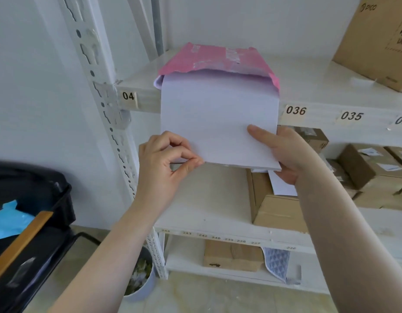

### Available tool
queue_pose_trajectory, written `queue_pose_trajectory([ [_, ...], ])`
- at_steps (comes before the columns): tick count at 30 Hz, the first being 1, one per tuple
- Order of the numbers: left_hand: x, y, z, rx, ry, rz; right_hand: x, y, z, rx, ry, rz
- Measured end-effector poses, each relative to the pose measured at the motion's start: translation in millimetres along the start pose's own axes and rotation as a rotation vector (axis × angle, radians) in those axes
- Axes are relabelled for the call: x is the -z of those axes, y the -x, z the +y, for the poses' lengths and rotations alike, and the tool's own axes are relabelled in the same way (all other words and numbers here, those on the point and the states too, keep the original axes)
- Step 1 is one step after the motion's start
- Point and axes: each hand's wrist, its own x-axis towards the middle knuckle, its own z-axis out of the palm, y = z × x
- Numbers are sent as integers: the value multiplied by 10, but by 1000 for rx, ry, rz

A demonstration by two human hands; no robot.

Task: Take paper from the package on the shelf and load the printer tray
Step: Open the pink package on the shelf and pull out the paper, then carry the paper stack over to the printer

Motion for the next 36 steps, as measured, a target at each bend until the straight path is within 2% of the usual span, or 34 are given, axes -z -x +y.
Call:
queue_pose_trajectory([
  [3,68,89,94,165,120,-42,-9,29,99,33,-35,16],
  [6,172,1,75,330,82,172,-15,41,132,60,-32,17],
  [7,197,-68,16,435,89,230,-16,38,139,69,-30,18],
  [8,221,-142,-13,569,160,215,-20,41,140,76,-28,17],
  [10,248,-280,-64,829,448,27,-20,47,153,88,-17,17],
  [12,256,-347,-111,941,647,-197,-24,69,172,91,-8,19],
  [14,271,-347,-134,931,702,-320,-33,112,212,85,-9,28],
  [19,392,-226,-176,870,739,-446,-100,273,378,90,21,62],
  [23,621,-64,-222,898,799,-562,-287,552,614,94,34,117],
  [28,871,271,-247,973,796,-640,-609,1009,989,30,51,209],
  [32,993,634,-271,1022,926,-684,-778,1502,1309,34,78,280],
  [36,811,1089,-159,1000,794,-689,-778,1997,1607,-7,33,373],
])
